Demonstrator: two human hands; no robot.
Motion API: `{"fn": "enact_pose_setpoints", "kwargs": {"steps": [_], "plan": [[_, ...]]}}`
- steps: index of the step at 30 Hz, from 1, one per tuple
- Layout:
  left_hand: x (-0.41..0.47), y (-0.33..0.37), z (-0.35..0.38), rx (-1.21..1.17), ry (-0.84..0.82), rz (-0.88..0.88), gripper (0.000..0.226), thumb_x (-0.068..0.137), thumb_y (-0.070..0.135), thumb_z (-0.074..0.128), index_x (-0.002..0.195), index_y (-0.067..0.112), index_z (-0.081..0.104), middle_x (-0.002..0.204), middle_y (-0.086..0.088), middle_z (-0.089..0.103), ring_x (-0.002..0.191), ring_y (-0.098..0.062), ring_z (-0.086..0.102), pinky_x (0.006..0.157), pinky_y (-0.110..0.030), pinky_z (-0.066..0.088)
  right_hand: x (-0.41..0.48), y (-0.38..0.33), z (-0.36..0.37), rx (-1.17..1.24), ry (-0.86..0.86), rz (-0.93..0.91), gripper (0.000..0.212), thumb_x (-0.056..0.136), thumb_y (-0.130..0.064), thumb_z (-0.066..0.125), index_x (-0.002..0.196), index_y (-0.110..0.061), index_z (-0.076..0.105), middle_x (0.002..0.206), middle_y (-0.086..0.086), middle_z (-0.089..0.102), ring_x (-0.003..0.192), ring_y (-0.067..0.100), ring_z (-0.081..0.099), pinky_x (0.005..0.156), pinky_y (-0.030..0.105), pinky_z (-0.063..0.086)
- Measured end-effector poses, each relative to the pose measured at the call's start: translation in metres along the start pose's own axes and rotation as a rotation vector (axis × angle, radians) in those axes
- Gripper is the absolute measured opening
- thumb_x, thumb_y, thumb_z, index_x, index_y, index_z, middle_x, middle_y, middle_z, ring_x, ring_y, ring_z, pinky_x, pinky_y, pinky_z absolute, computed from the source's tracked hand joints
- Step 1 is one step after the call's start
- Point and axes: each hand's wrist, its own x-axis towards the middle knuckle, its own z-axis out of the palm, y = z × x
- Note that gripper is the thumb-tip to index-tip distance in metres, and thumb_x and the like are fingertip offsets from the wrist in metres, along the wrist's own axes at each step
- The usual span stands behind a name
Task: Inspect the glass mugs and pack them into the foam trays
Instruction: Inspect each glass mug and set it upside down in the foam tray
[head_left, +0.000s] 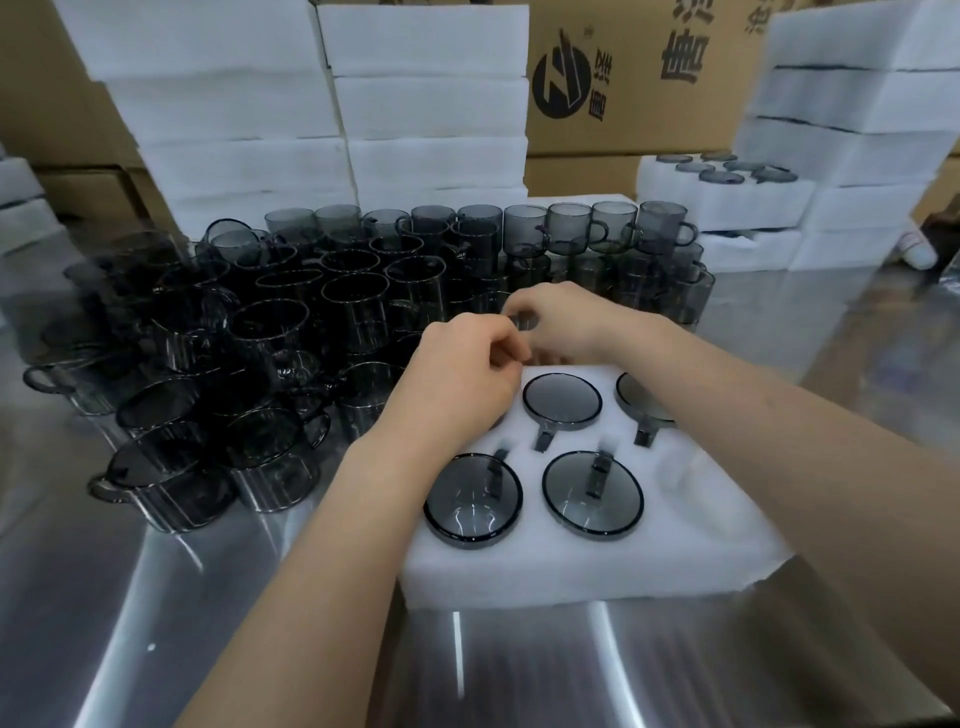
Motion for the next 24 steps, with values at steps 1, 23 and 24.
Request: {"fn": "enact_pose_setpoints", "kwargs": {"steps": [1,23,24], "plan": [[0.000,0.000,0.000,0.003,-0.003,0.001,0.027,0.085,0.006,0.059,0.075,0.031,0.066,0.079,0.011,0.068,0.079,-0.007,0.064,0.071,-0.017,0.050,0.000,0.002,0.001,-0.006,0.046,-0.006,0.013,0.090,-0.028,0.064,0.100,-0.021,0.062,0.096,0.005,0.068,0.075,0.021,0.063,0.069,0.032,0.052],[-0.002,0.006,-0.006,-0.370,0.190,0.001,0.064,0.073,0.028,0.083,0.120,0.034,0.040,0.112,0.013,0.055,0.079,-0.003,0.067,0.079,-0.021,0.053,-0.069,0.002,-0.011,0.765,0.441,-0.143,0.057,0.073,-0.026,0.083,0.120,-0.034,0.053,0.104,0.010,0.058,0.068,0.030,0.072,0.068,0.044,0.062],[-0.003,0.006,-0.005,-0.379,0.165,0.014,0.069,0.071,0.028,0.085,0.123,0.037,0.040,0.111,0.015,0.055,0.082,-0.003,0.067,0.084,-0.027,0.055,-0.070,0.001,-0.010,0.761,0.413,-0.153,0.055,0.073,-0.026,0.083,0.120,-0.033,0.055,0.103,0.007,0.058,0.069,0.028,0.072,0.067,0.042,0.062]]}}
